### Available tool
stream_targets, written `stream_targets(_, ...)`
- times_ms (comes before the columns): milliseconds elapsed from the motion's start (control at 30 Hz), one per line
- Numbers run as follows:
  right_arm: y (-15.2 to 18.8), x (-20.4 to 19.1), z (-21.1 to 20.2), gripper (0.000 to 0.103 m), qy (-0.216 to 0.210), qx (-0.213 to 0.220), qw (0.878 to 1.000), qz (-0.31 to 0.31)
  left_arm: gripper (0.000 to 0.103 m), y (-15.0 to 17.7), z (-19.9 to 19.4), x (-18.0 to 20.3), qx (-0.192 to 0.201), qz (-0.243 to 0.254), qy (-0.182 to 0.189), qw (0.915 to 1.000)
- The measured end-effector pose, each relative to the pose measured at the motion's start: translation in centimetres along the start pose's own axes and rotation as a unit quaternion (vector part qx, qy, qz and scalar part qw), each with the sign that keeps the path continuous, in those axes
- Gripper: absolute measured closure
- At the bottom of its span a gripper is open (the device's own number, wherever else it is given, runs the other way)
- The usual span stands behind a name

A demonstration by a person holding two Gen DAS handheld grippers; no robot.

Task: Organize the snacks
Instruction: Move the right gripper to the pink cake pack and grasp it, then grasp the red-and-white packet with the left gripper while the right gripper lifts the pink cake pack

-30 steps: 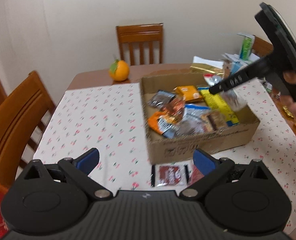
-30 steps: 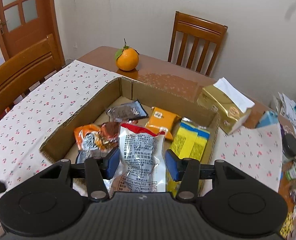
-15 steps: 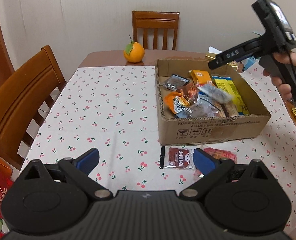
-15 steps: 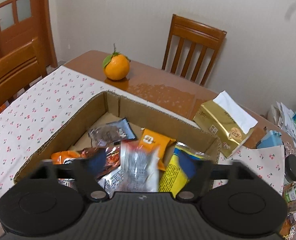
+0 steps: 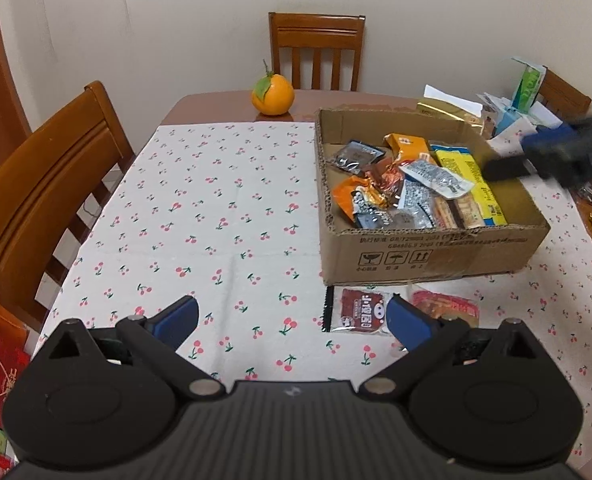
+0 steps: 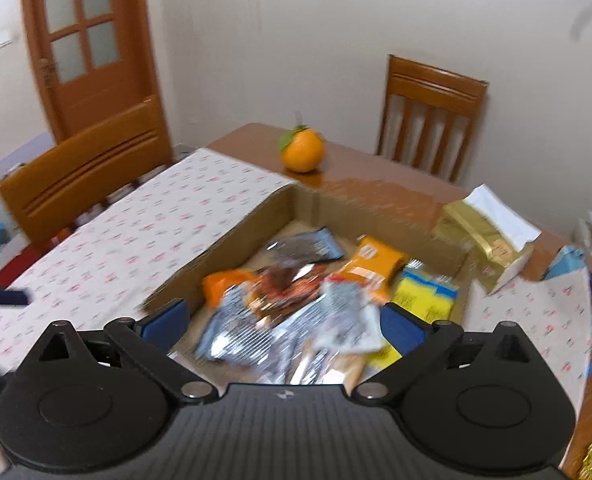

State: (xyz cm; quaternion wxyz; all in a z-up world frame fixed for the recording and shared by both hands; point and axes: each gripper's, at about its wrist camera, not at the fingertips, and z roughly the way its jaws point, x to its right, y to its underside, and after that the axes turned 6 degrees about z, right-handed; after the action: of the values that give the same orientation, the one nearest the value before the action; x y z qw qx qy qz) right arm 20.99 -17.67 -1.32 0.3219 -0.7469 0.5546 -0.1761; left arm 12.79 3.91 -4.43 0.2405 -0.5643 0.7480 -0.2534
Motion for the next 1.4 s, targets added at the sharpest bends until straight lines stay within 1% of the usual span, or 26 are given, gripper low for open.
stream_targets(100,2.4,-1.7,-0.5,0.0,-0.033,-0.021,0.999,-0.012,0.003,0.3,0.0,-0.1,-0.003,-0.001,-0.003,1.0)
stream_targets(167,4.0,-2.7,0.3,0.0,-0.05,-0.048,0.997,-0.022,0.003,0.5,0.1,-0.2,-0.007,-0.004,-0.001,1.0)
stream_targets(267,6.3,-4.0,2.2,0.0,-0.057,-0.083,0.994,-0.037,0.003,0.7,0.1,-0.3,-0.011,-0.007,0.0,0.9999)
stream_targets(367,8.0,-5.0,4.5,0.0,-0.043,-0.099,0.992,-0.063,0.003,1.0,0.0,-0.2,-0.014,-0.01,0.002,0.9998)
stream_targets(433,8.3,-5.4,6.0,0.0,-0.035,-0.108,0.991,-0.077,0.003,1.2,0.0,-0.2,-0.017,-0.01,0.002,0.9998)
stream_targets(667,8.8,-5.7,10.0,0.0,-0.037,-0.14,0.985,-0.098,0.003,2.1,-0.3,-0.8,-0.027,-0.02,-0.003,0.9994)
stream_targets(733,9.2,-5.5,10.5,0.0,-0.048,-0.161,0.981,-0.097,0.003,2.2,-0.2,-1.0,-0.029,-0.022,-0.005,0.9993)
stream_targets(867,10.1,-6.0,9.5,0.0,-0.074,-0.182,0.974,-0.112,0.003,2.2,0.1,-1.4,-0.032,-0.027,-0.002,0.9991)
stream_targets(933,10.4,-6.2,9.2,0.0,-0.071,-0.175,0.975,-0.116,0.003,2.0,0.5,-1.3,-0.034,-0.025,0.002,0.9991)
stream_targets(1000,10.4,-6.4,9.5,0.001,-0.056,-0.167,0.978,-0.114,0.003,1.8,0.9,-1.1,-0.036,-0.023,0.007,0.9991)
stream_targets(1067,10.4,-6.6,9.6,0.011,-0.042,-0.157,0.98,-0.115,0.003,1.6,1.2,-0.9,-0.037,-0.018,0.014,0.999)
stream_targets(1100,10.3,-6.6,9.5,0.014,-0.041,-0.152,0.981,-0.115,0.003,1.5,1.4,-0.7,-0.038,-0.015,0.016,0.999)
stream_targets(1167,10.2,-6.6,9.2,0.029,-0.036,-0.147,0.982,-0.113,0.003,1.3,1.8,-0.3,-0.04,-0.007,0.021,0.999)
stream_targets(1233,10.2,-6.3,8.7,0.037,-0.031,-0.144,0.983,-0.11,0.003,1.2,2.3,0.1,-0.044,0.0,0.027,0.9987)
stream_targets(1333,10.7,-5.4,7.8,0.04,-0.009,-0.144,0.986,-0.089,0.003,1.1,3.3,0.9,-0.048,0.016,0.038,0.998)
stream_targets(1400,11.1,-4.4,7.1,0.04,0.018,-0.144,0.987,-0.066,0.003,1.0,4.1,1.6,-0.055,0.026,0.048,0.997)
